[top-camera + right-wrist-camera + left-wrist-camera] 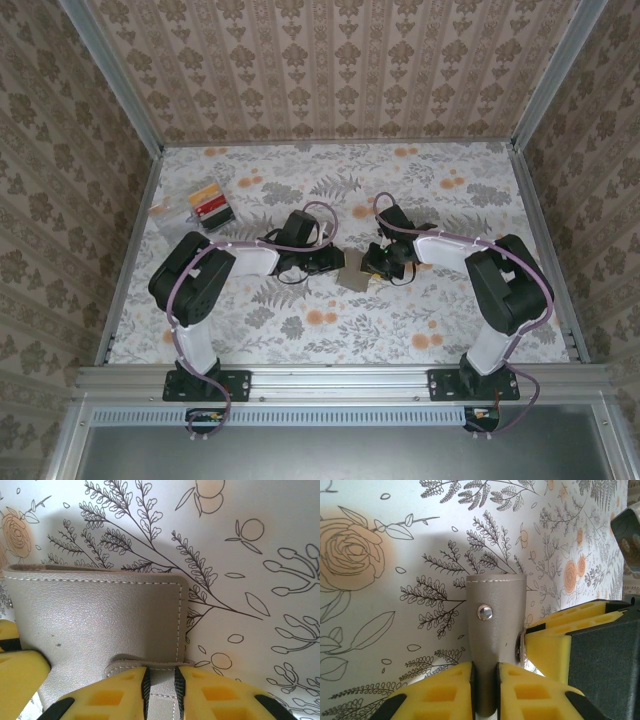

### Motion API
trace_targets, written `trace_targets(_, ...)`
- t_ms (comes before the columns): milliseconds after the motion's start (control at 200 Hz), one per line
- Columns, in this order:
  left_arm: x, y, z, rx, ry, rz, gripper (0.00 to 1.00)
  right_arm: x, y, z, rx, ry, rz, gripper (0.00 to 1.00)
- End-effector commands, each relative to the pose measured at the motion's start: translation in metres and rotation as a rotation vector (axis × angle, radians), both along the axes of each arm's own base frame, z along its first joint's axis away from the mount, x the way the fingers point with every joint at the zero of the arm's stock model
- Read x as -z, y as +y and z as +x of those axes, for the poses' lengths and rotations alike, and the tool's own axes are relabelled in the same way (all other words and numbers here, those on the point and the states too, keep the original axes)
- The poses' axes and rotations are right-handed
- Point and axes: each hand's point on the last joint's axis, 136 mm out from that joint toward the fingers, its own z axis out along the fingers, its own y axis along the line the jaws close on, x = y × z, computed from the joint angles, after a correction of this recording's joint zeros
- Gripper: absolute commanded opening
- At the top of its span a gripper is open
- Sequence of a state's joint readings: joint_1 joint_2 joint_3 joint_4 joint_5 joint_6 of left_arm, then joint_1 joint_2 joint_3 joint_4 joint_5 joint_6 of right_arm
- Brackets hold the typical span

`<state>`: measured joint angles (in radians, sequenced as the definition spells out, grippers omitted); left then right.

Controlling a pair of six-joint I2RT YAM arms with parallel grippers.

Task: Put the credit cards into the card holder

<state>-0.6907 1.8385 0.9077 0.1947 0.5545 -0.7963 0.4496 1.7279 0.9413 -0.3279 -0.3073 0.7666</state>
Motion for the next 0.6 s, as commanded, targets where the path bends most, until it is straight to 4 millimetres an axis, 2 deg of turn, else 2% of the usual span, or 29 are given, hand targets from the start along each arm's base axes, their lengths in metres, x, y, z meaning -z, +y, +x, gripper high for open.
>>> trace_targets(0, -0.019, -0.017, -0.004, 0.055, -0.024, -0.079, 0.11, 0.012, -0.012, -0.007, 0.019, 0.033, -0.079, 0.28)
trace_targets(205, -0.02, -0.014, -0.002, 0.027, -0.034, -0.08, 0.0, -0.021, -0.009, 0.003, 0.008, -0.073, -0.074, 0.38)
trace_targets(295, -0.021, -0.015, -0.002, 0.02, -0.033, -0.092, 0.0, -0.026, -0.003, 0.004, -0.011, -0.091, -0.079, 0.39)
trace_targets(465, -0.021, -0.015, -0.002, 0.01, -0.027, -0.102, 0.0, -0.021, 0.008, 0.004, -0.042, -0.092, -0.106, 0.42)
trace_targets(595, -0.02, -0.015, -0.002, 0.01, -0.029, -0.101, 0.0, -0.006, 0.005, 0.004, -0.046, -0.069, -0.179, 0.44)
